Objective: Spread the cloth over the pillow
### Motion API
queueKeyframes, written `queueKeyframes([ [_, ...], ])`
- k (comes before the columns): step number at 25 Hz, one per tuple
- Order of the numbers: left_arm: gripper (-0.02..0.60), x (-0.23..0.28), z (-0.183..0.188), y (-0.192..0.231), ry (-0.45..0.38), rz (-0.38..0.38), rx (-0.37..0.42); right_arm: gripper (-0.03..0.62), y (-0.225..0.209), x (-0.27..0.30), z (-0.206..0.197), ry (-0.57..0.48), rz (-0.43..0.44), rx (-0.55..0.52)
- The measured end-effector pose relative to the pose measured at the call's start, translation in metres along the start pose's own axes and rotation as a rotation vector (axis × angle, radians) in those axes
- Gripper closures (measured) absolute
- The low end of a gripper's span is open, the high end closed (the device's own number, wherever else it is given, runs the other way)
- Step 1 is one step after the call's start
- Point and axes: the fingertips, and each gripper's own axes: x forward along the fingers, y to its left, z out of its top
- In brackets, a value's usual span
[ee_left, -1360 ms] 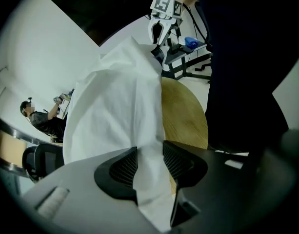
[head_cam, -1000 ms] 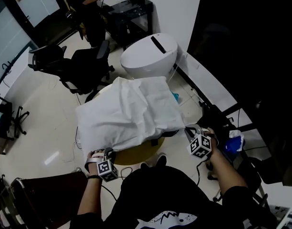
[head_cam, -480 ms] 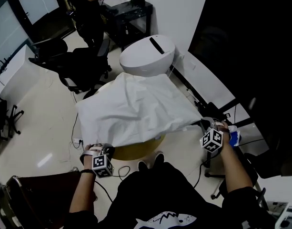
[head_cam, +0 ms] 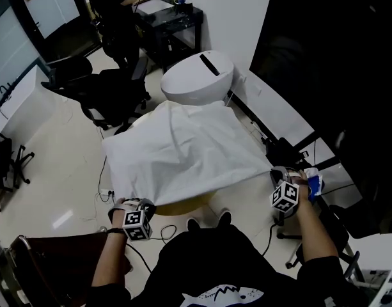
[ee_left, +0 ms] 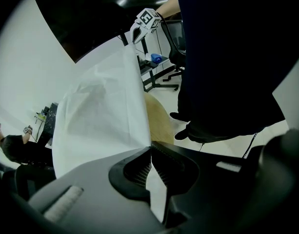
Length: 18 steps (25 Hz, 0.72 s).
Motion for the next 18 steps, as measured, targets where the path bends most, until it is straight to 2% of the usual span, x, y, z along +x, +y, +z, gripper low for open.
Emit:
queueKeyframes([
  [4, 0.581, 0.007, -0.006, -0.001, 0.039, -0.031, -0.023, 0.583, 0.010, 0.005, 0.002, -0.016, 0.027, -0.032],
  [9, 0.581, 0.032, -0.024, 0.002, 0.118, -0.078, -0.097, 0.583, 0.044, 0.045, -0.002, -0.010, 0.122, -0.018],
  [13, 0.498, 0.045, -0.026, 0.004, 0.192, -0.142, -0.149, 0.583, 0.061, 0.079, -0.002, -0.008, 0.201, 0.015],
  [16, 0.440, 0.053, -0.029, 0.007, 0.221, -0.154, -0.207, 0.583, 0.067, 0.098, 0.002, -0.007, 0.244, 0.022],
  [18, 0.426, 0.055, -0.029, 0.008, 0.239, -0.150, -0.247, 0.582, 0.069, 0.107, 0.005, -0.011, 0.270, 0.036],
])
